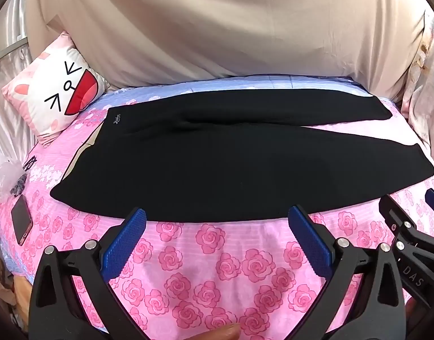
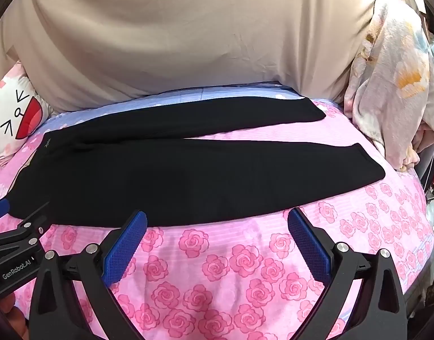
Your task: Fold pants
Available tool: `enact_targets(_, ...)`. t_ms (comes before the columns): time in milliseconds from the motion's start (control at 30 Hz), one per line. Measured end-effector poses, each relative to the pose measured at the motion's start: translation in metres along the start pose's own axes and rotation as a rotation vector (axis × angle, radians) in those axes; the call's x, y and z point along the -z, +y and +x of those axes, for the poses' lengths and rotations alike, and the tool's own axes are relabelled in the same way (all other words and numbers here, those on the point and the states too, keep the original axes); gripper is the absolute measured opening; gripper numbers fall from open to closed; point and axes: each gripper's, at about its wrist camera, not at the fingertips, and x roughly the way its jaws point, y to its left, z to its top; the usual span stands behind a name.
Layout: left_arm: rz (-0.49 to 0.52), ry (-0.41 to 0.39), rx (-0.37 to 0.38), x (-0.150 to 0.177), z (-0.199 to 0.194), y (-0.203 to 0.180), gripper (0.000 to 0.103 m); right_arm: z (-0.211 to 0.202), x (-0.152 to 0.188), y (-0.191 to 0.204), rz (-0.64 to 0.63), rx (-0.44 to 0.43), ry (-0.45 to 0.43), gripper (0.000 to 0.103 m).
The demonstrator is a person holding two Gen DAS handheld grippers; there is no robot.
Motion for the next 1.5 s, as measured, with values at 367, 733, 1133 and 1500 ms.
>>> enact_targets(367, -0.007, 0.012, -0.002, 0.0, 0.009, 0.008, 0.098, 0.002, -0.004, 0.007, -0.005, 0.006, 0.003, 0.098)
enact_targets(733, -0.005, 0.011, -0.009, 0.002, 0.011, 0.009, 0.098, 0.003, -0.003, 0.006, -0.003, 0.001, 0.003, 0.098)
enact_targets(1133, 0.004, 0.008, -0.016, 0.002, 0.01, 0.006, 0.098, 0.004, -0.002, 0.005, 0.004, -0.004, 0.0, 0.098)
enact_targets(1500, 0.015, 0.012, -0.02, 0.0, 0.009, -0.002, 0.098, 0.005, -0.004, 0.004, -0.002, -0.008, 0.002, 0.098)
